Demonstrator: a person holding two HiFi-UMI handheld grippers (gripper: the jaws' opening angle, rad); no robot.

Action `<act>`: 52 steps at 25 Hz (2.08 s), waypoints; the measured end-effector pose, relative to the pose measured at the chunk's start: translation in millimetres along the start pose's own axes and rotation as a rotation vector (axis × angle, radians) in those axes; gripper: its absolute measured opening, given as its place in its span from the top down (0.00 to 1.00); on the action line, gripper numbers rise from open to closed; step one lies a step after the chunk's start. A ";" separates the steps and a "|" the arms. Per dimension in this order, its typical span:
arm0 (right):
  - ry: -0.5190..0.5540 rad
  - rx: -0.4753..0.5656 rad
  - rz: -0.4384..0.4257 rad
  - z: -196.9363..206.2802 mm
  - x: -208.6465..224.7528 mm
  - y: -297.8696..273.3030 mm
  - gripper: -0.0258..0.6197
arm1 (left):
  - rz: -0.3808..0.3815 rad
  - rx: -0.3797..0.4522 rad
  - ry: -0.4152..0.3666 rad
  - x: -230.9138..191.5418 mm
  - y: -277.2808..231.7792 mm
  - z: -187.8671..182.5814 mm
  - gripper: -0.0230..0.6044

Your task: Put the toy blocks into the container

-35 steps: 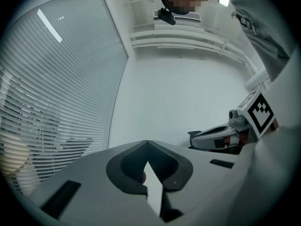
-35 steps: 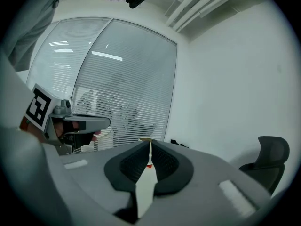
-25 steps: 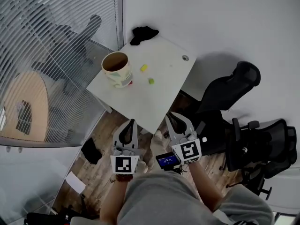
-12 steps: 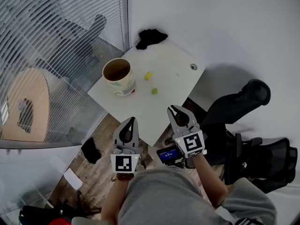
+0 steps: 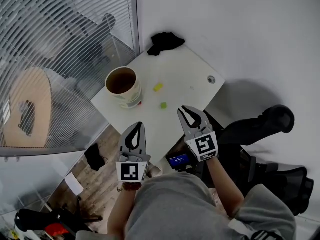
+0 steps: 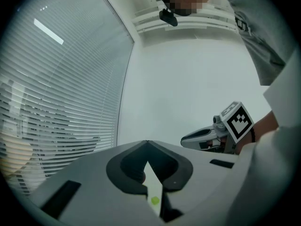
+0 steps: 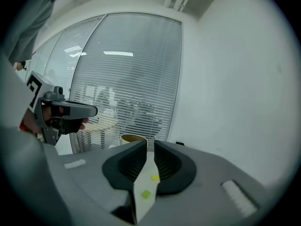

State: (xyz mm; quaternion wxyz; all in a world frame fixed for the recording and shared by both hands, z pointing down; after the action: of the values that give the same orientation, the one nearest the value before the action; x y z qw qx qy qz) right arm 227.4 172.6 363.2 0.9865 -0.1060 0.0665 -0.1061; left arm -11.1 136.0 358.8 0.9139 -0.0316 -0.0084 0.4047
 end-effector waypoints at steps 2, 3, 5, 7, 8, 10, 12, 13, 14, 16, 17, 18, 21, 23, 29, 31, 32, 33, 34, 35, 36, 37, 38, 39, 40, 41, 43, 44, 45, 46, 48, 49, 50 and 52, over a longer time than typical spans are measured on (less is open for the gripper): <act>-0.003 0.005 -0.018 1.4 13.2 -9.1 0.87 | -0.014 0.006 -0.016 3.4 -9.2 -2.2 0.97; -0.005 0.008 -0.031 2.2 18.4 -14.0 0.87 | -0.022 0.008 -0.022 5.1 -13.0 -3.8 0.97; 0.002 0.010 -0.068 4.7 25.8 -24.5 0.87 | -0.044 0.010 -0.034 6.9 -18.1 -6.1 0.97; 0.025 0.005 -0.109 8.2 31.0 -36.4 0.86 | -0.070 0.004 -0.037 7.5 -20.4 -7.4 0.97; 0.041 0.000 -0.129 10.4 33.1 -41.9 0.86 | -0.081 0.002 -0.037 7.9 -20.5 -8.1 0.97; 0.069 -0.018 -0.166 16.4 36.2 -50.0 0.86 | -0.094 -0.001 -0.036 9.0 -18.7 -8.4 0.97; 0.084 -0.037 -0.200 23.3 37.7 -56.9 0.85 | -0.104 -0.021 -0.023 8.1 -15.9 -6.0 0.97; 0.096 -0.043 -0.218 26.2 37.9 -60.4 0.85 | -0.111 -0.038 -0.009 6.5 -14.5 -4.0 0.97; 0.118 -0.049 -0.235 28.7 38.3 -63.4 0.84 | -0.119 -0.051 0.002 4.3 -13.1 -2.0 0.97; 0.196 -0.064 -0.277 32.8 43.1 -68.7 0.84 | -0.126 -0.043 -0.010 -2.5 -11.3 0.6 0.97; 0.243 -0.075 -0.303 34.6 47.0 -71.7 0.84 | -0.128 -0.039 -0.018 -7.0 -10.6 1.8 0.97; 0.284 -0.089 -0.330 36.8 50.6 -74.7 0.84 | -0.132 -0.042 -0.017 -11.6 -9.6 3.2 0.97; 0.348 -0.127 -0.384 49.1 54.1 -81.3 0.84 | -0.139 -0.029 -0.013 -21.2 -9.4 6.3 0.97; 0.361 -0.149 -0.394 63.3 53.2 -86.3 0.84 | -0.133 -0.030 -0.015 -23.4 -11.7 6.5 0.97; 0.329 -0.231 -0.398 105.6 51.1 -103.2 0.84 | -0.131 -0.076 0.036 -27.4 -10.7 9.9 0.97; 0.327 -0.259 -0.412 113.6 49.9 -109.6 0.82 | -0.130 -0.081 0.030 -30.6 -9.7 11.9 0.97; 0.328 -0.272 -0.420 116.7 49.9 -112.8 0.82 | -0.127 -0.079 0.018 -32.5 -9.6 13.0 0.97; 0.330 -0.284 -0.428 119.4 50.3 -116.1 0.81 | -0.123 -0.075 0.007 -34.3 -9.9 14.0 0.97; 0.334 -0.295 -0.436 121.9 50.7 -119.2 0.81 | -0.119 -0.072 0.004 -35.7 -10.2 14.8 0.97; 0.339 -0.306 -0.446 124.1 50.9 -122.0 0.81 | -0.116 -0.072 0.009 -36.6 -10.3 15.4 0.97; 0.344 -0.315 -0.457 126.2 50.7 -124.5 0.81 | -0.116 -0.077 0.020 -37.1 -9.9 16.0 0.97; 0.350 -0.324 -0.468 128.6 50.2 -126.8 0.81 | -0.116 -0.083 0.030 -37.5 -9.3 16.8 0.97; 0.356 -0.333 -0.480 131.5 49.8 -129.1 0.81 | -0.117 -0.088 0.033 -38.1 -8.9 17.8 0.97; 0.364 -0.342 -0.491 134.7 49.5 -131.5 0.80 | -0.119 -0.091 0.032 -39.0 -8.6 18.7 0.97; 0.376 -0.352 -0.503 138.2 49.2 -133.7 0.80 | -0.121 -0.093 0.030 -39.8 -8.1 19.5 0.97; 0.392 -0.363 -0.516 141.7 48.5 -135.6 0.80 | -0.124 -0.094 0.029 -40.7 -7.3 19.9 0.97; 0.427 -0.393 -0.545 148.7 46.5 -139.2 0.80 | -0.131 -0.096 0.029 -43.3 -5.2 20.0 0.97; 0.444 -0.409 -0.560 152.2 45.5 -141.6 0.79 | -0.134 -0.097 0.029 -45.2 -4.5 20.0 0.97; 0.460 -0.423 -0.575 155.7 44.4 -144.5 0.79 | -0.139 -0.099 0.029 -47.3 -4.2 20.3 0.97; 0.476 -0.436 -0.590 159.3 43.5 -147.1 0.79 | -0.145 -0.102 0.029 -49.1 -3.8 20.8 0.97; 0.508 -0.460 -0.621 166.5 41.6 -151.0 0.78 | -0.158 -0.105 0.029 -51.7 -2.3 22.4 0.97; 0.524 -0.472 -0.635 169.7 40.6 -152.9 0.77 | -0.163 -0.102 0.028 -53.2 -1.6 23.3 0.97; 0.539 -0.484 -0.647 172.6 39.5 -155.1 0.77 | -0.167 -0.095 0.025 -54.8 -1.1 24.2 0.97; 0.560 -0.508 -0.671 178.1 37.0 -159.1 0.77 | -0.174 -0.094 0.030 -56.8 -0.5 26.0 0.97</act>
State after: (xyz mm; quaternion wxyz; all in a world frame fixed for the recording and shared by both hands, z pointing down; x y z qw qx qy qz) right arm 259.5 47.1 567.2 0.7854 -0.3258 0.3144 -0.4221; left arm -50.0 94.9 385.4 0.9430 -0.0797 -0.0162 0.3226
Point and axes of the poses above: the fingertips, and each gripper's own axes: y backward along the fingers, x to its right, z out of its underside, the point moved 10 cm from there along y, backward along the fingers, and after that the axes turned 2 degrees about -y, right-handed, at the moved point
